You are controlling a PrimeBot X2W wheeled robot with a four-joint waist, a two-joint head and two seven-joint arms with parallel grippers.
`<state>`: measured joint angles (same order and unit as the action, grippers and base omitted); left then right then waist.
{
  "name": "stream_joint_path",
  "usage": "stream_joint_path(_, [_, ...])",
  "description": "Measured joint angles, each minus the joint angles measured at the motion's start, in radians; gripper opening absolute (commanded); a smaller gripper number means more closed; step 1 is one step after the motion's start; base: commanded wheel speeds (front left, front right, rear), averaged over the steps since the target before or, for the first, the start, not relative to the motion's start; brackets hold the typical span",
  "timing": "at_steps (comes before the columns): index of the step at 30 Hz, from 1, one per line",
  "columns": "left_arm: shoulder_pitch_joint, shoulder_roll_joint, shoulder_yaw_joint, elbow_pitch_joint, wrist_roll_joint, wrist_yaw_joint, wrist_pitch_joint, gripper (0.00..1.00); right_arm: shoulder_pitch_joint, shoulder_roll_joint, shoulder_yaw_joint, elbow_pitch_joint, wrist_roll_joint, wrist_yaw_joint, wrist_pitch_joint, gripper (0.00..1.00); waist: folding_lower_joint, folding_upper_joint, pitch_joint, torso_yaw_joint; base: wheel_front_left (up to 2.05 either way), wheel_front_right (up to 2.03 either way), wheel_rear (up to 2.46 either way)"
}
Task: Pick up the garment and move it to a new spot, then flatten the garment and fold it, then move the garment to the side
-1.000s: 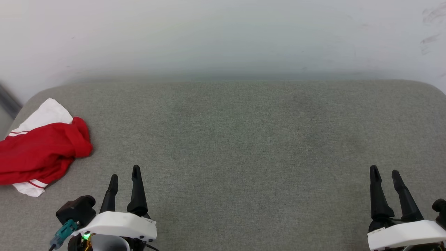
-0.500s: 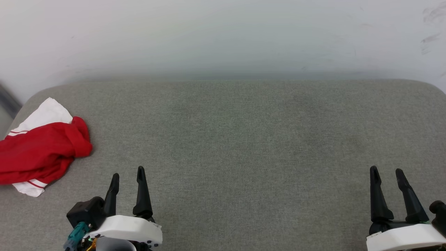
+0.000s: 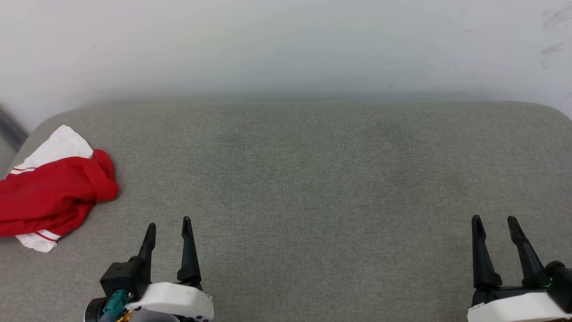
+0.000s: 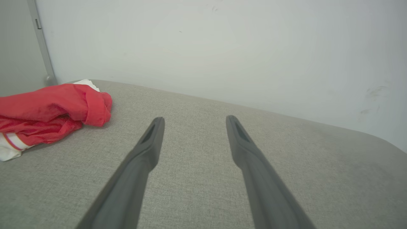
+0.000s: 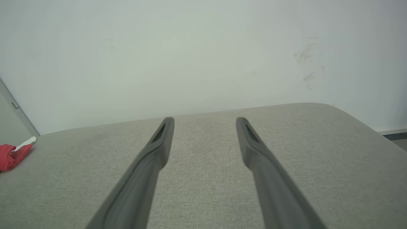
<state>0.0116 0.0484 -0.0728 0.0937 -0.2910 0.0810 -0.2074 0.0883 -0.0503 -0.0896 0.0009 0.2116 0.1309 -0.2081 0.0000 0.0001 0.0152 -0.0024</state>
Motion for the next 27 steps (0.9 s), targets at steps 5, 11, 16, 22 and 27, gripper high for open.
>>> stream_joint_path(5, [0.001, 0.0, -0.009, -0.001, 0.036, 0.007, -0.009, 1.0, 0.009, 0.0, 0.001, -0.004, -0.023, 0.0, -0.01, 1.0, 0.0, 0.0, 0.0, 0.0, 0.0, 0.0, 0.0])
stream_joint_path(11, [0.005, 0.0, -0.018, -0.001, 0.075, 0.012, -0.022, 1.0, 0.016, 0.0, -0.004, -0.008, -0.064, 0.0, -0.021, 1.0, 0.0, 0.0, 0.001, 0.001, 0.0, 0.0, 0.0])
stream_joint_path(16, [0.011, 0.0, -0.023, 0.001, 0.104, 0.018, -0.032, 1.0, 0.019, 0.0, -0.003, -0.011, -0.093, 0.0, -0.031, 1.0, 0.0, 0.0, 0.002, 0.002, 0.0, 0.0, 0.0])
stream_joint_path(22, [0.017, 0.001, -0.03, 0.005, 0.132, 0.025, -0.043, 1.0, 0.023, 0.0, -0.002, -0.018, -0.123, 0.0, -0.04, 1.0, 0.0, 0.0, 0.002, 0.002, 0.0, 0.0, 0.0])
stream_joint_path(27, [0.021, 0.001, -0.038, 0.005, 0.158, 0.03, -0.051, 1.0, 0.032, 0.0, 0.001, -0.025, -0.139, 0.0, -0.05, 1.0, 0.0, 0.0, 0.003, 0.003, 0.0, 0.0, 0.0])
